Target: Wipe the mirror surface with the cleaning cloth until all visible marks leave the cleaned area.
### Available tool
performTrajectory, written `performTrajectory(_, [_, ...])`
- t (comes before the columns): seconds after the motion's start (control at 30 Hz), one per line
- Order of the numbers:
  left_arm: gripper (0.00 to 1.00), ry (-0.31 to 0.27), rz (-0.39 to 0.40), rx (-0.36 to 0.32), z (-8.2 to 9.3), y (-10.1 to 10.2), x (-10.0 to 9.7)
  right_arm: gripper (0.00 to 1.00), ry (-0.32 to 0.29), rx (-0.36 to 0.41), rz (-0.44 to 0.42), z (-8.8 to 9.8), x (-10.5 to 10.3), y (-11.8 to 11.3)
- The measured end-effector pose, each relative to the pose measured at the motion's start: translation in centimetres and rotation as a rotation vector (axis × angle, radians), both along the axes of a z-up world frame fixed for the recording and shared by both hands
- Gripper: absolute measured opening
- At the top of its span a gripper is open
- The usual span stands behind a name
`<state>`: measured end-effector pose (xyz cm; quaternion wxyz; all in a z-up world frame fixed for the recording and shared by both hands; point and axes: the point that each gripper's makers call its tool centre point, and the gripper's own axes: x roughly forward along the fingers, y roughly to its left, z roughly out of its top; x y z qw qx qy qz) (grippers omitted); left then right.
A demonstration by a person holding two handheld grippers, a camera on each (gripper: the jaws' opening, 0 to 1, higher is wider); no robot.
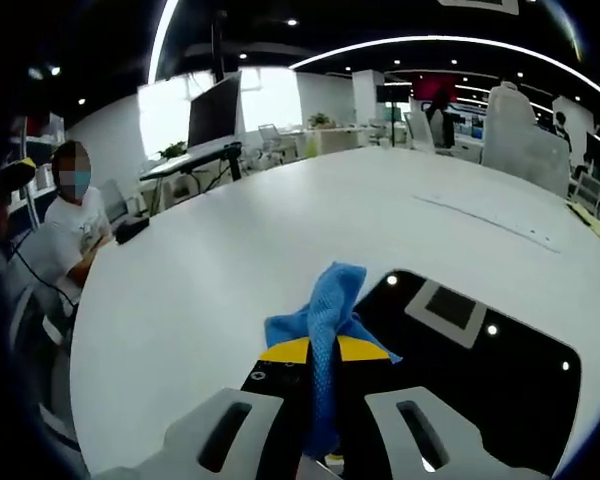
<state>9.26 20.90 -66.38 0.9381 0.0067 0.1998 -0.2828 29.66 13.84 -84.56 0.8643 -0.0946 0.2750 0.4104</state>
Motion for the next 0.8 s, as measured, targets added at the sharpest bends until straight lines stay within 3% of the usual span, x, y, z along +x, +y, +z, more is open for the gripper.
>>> performTrajectory(0.8, [0.85,0.031,0.048,0.010,0.3,-4.9,-1.0,0.03,0.000,0.007,0.115,0.2,-1.9,-1.9])
